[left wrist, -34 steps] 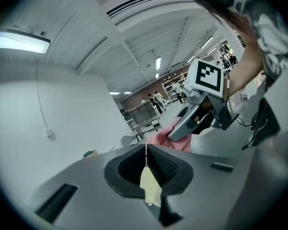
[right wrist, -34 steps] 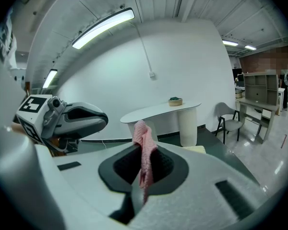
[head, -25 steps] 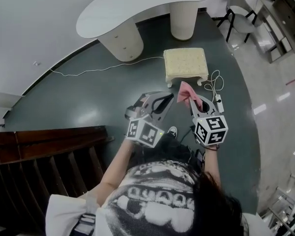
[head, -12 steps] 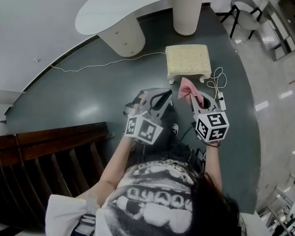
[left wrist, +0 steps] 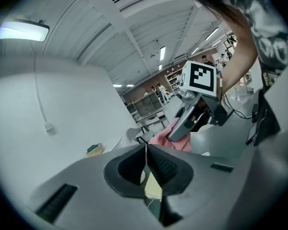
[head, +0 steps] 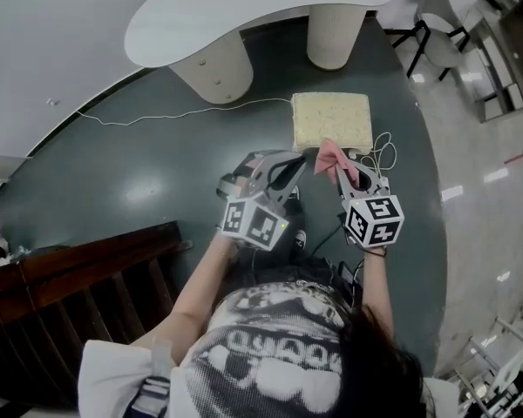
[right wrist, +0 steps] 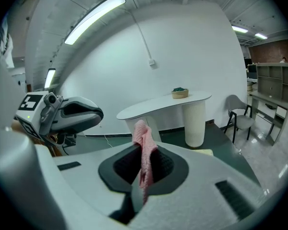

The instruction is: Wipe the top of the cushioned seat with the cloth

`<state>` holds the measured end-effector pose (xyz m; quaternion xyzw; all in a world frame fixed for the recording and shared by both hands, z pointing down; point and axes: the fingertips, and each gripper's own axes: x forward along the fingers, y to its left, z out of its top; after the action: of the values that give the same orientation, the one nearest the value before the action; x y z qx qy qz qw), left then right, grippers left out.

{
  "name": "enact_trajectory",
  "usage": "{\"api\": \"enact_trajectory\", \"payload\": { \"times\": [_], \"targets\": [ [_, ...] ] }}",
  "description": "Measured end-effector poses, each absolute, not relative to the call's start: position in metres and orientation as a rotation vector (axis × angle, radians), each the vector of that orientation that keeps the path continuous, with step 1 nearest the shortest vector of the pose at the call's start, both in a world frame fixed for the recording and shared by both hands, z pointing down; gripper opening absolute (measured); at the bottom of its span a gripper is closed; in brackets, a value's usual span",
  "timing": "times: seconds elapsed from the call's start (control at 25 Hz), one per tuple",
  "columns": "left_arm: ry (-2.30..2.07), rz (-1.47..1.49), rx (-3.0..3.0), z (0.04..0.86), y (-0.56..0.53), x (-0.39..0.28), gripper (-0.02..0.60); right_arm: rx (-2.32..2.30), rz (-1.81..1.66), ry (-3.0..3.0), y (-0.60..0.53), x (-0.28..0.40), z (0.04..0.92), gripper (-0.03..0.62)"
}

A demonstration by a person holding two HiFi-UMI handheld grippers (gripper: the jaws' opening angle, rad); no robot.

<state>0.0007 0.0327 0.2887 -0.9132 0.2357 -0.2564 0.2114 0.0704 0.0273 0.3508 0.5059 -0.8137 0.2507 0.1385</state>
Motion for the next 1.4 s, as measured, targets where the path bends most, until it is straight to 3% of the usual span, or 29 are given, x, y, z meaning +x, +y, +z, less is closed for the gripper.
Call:
{"api": "enact_trajectory", "payload": {
  "times": [0.64, 1.4],
  "targets": [
    [0.589, -0.739, -2.535, 0.321, -0.060, -0.001, 0.011, 1.311, 0.700, -2.252, -0.106, 0.072, 0.414, 0.011],
    [0.910, -0.917, -2.480, 0.397, -0.138, -0.007, 0.011, 0.990, 0.747, -2.206, -0.243, 0.075, 0.569, 0.011]
  ]
}}
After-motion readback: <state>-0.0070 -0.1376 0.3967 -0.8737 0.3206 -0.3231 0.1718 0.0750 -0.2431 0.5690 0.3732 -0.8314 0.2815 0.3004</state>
